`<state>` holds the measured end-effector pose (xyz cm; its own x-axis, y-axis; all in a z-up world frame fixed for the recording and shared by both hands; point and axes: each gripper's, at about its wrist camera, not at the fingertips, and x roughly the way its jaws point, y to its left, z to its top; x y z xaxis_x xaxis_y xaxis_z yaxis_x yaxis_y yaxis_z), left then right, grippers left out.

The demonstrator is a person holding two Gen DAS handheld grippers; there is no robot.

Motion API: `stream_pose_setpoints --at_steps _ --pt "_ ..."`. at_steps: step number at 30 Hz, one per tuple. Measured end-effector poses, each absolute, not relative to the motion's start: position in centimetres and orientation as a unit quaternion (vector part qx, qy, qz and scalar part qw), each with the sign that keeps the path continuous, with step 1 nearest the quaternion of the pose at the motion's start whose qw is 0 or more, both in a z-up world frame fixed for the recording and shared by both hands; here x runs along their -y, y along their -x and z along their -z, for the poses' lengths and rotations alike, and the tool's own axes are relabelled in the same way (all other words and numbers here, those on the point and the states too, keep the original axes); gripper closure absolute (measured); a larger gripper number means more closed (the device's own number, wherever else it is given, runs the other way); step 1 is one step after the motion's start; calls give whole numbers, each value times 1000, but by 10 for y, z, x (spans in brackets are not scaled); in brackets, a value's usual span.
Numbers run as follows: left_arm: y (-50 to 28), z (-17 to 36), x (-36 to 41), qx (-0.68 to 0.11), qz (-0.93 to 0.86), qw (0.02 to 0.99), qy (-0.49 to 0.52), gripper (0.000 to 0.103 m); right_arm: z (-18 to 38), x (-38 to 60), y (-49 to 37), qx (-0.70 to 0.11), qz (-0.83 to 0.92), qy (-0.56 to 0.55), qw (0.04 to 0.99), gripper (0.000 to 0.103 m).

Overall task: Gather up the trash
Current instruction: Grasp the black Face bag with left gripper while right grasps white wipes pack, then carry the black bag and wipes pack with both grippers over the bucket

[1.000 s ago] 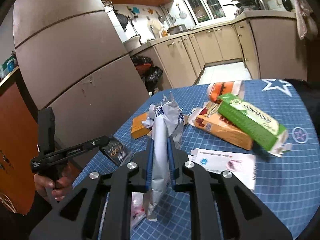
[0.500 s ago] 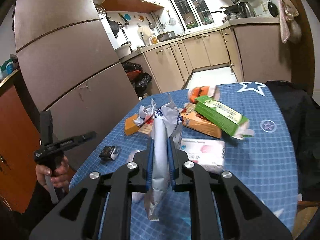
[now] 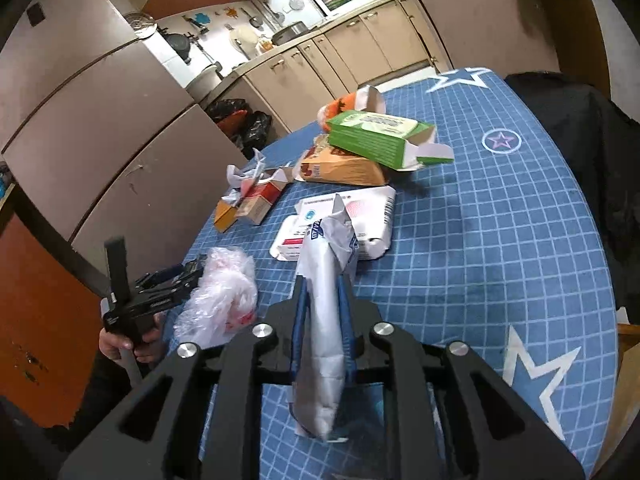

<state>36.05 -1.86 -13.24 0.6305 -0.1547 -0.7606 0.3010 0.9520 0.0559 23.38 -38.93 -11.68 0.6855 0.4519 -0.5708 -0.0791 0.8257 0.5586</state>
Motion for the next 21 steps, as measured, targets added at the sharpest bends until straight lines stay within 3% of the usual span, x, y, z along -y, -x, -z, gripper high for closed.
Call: stream_pose_setpoints --at_steps 1,2,3,7,11,15,16,17,18,21 --pt "-367 137 16 -425 123 894 -74 9 120 390 -235 -371 -149 -259 879 69" --pt "-369 135 12 -424 124 895 -57 11 122 393 -235 -372 -146 -267 877 40" --pt "-370 135 8 -423 123 896 -51 13 124 395 -233 -369 -147 -278 875 22" --pt "-371 134 10 -423 115 897 -62 15 124 394 -230 -375 -124 -266 879 19" --pt "-369 134 12 -420 114 898 -63 21 117 363 -219 -389 -57 -149 907 10" --pt "-368 135 15 -419 110 899 -60 25 125 321 -221 -414 -25 -36 909 9" --pt "-369 134 16 -418 111 900 -61 28 127 315 -222 -410 -7 -9 912 10" --pt "-367 134 15 -415 110 901 -60 33 130 314 -223 -410 -1 0 912 26" --pt "-368 133 16 -414 109 902 -59 37 134 313 -224 -414 10 9 910 35" --pt "-367 133 13 -414 109 902 -54 39 135 314 -219 -402 4 6 915 45"
